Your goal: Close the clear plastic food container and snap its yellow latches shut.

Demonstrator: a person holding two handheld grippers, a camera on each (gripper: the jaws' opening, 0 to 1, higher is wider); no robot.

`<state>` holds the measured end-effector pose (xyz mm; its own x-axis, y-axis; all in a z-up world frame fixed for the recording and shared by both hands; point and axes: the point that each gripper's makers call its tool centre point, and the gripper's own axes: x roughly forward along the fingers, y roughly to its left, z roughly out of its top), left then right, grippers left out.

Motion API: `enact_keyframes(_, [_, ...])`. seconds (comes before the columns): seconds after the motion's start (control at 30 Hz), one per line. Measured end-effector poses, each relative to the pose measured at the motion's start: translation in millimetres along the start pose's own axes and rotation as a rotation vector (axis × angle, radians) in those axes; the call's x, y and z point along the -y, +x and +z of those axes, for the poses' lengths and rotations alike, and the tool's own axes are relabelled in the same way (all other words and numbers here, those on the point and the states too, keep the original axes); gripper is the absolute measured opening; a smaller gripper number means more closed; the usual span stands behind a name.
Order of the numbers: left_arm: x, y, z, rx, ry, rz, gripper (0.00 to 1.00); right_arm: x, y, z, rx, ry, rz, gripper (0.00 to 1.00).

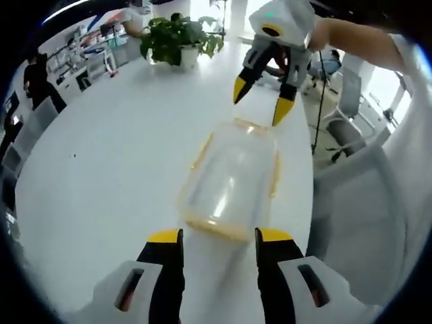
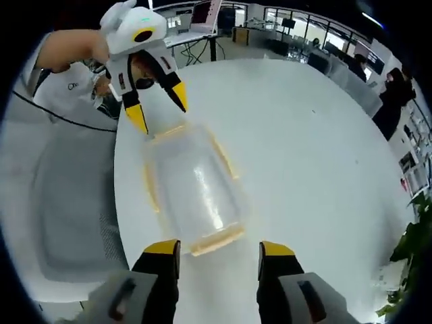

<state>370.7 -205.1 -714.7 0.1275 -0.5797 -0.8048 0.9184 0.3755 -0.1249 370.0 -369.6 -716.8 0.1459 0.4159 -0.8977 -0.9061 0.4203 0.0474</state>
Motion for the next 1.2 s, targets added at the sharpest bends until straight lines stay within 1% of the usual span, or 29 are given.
enact_keyframes(0.07, [-2.2, 1, -1.1, 0.000, -0.032, 0.016, 0.42, 3, 0, 0.6, -0.002, 0.025, -0.028, 0.42])
enact_keyframes(0.13, [-1.7, 3, -2.0, 0.005, -0.085, 0.014, 0.43, 3, -1, 2.4, 0.007, 0.054, -0.031, 0.42])
enact_keyframes(0.17, [-0.9, 4, -3.0, 0.004, -0.114, 0.011, 0.43, 4, -1, 2.7, 0.010, 0.091, -0.039, 0.42])
enact_keyframes(0.2, [-2.1, 5, -3.3, 0.011, -0.133, 0.012, 0.44, 4, -1, 1.3, 0.000, 0.093, -0.045, 0.42])
enact_keyframes(0.27, [-3.6, 7, -6.8, 0.003, -0.172, 0.022, 0.44, 7, 0, -0.8, -0.016, 0.121, -0.070, 0.41])
enact_keyframes(0.3, [-4.3, 7, -7.3, 0.005, -0.175, 0.026, 0.44, 9, 0, -1.6, -0.021, 0.139, -0.083, 0.40])
enact_keyframes(0.37, [-3.9, 9, -7.0, 0.016, -0.230, 0.025, 0.44, 8, 2, 0.7, -0.002, 0.195, -0.082, 0.40])
enact_keyframes(0.4, [-3.5, 9, -1.3, 0.053, -0.241, 0.023, 0.45, 7, 3, 2.9, 0.013, 0.226, -0.075, 0.40])
enact_keyframes(0.43, [-3.1, 8, -0.7, 0.058, -0.259, 0.026, 0.46, 7, 4, 3.4, 0.018, 0.246, -0.074, 0.40])
enact_keyframes(0.5, [-2.8, 9, -2.4, 0.051, -0.275, 0.035, 0.45, 7, 8, 2.9, 0.018, 0.279, -0.074, 0.40])
enact_keyframes(0.6, [-2.8, 11, -4.8, 0.044, -0.298, 0.046, 0.44, 9, 12, -0.6, 0.005, 0.297, -0.095, 0.39])
enact_keyframes(0.63, [-4.9, 11, -5.6, 0.046, -0.323, 0.061, 0.43, 10, 13, -1.4, 0.004, 0.305, -0.099, 0.38])
enact_keyframes(0.67, [-8.0, 11, -6.8, 0.047, -0.348, 0.081, 0.41, 10, 14, -1.6, 0.007, 0.333, -0.101, 0.37])
enact_keyframes(0.7, [-10.3, 11, -5.5, 0.061, -0.367, 0.093, 0.41, 10, 14, -1.5, 0.011, 0.349, -0.101, 0.37])
enact_keyframes(0.8, [-8.7, 14, -5.8, 0.064, -0.395, 0.086, 0.40, 8, 17, -2.7, 0.013, 0.390, -0.100, 0.38])
enact_keyframes(0.87, [-3.2, 17, -3.7, 0.076, -0.443, 0.056, 0.40, 8, 21, -3.6, 0.016, 0.408, -0.101, 0.41])
enact_keyframes(0.9, [-1.4, 18, -2.0, 0.091, -0.499, 0.042, 0.40, 7, 22, 0.2, 0.045, 0.462, -0.093, 0.42])
enact_keyframes(0.93, [-3.1, 20, -1.3, 0.107, -0.558, 0.037, 0.40, 8, 22, -1.8, 0.037, 0.474, -0.093, 0.41])
enact_keyframes(0.97, [-3.9, 20, -1.8, 0.109, -0.570, 0.038, 0.40, 8, 22, -1.6, 0.040, 0.484, -0.086, 0.41])
enact_keyframes(1.0, [-7.0, 20, -4.1, 0.104, -0.561, 0.053, 0.40, 7, 22, -1.4, 0.041, 0.492, -0.081, 0.40])
enact_keyframes(1.07, [-7.7, 21, -5.2, 0.096, -0.558, 0.064, 0.40, 7, 23, -1.0, 0.049, 0.519, -0.077, 0.41])
enact_keyframes(1.17, [-5.8, 23, -5.8, 0.092, -0.578, 0.057, 0.41, 6, 24, -0.1, 0.059, 0.567, -0.054, 0.41])
enact_keyframes(1.2, [-3.1, 24, -5.4, 0.093, -0.596, 0.044, 0.41, 5, 26, 0.7, 0.069, 0.578, -0.041, 0.42])
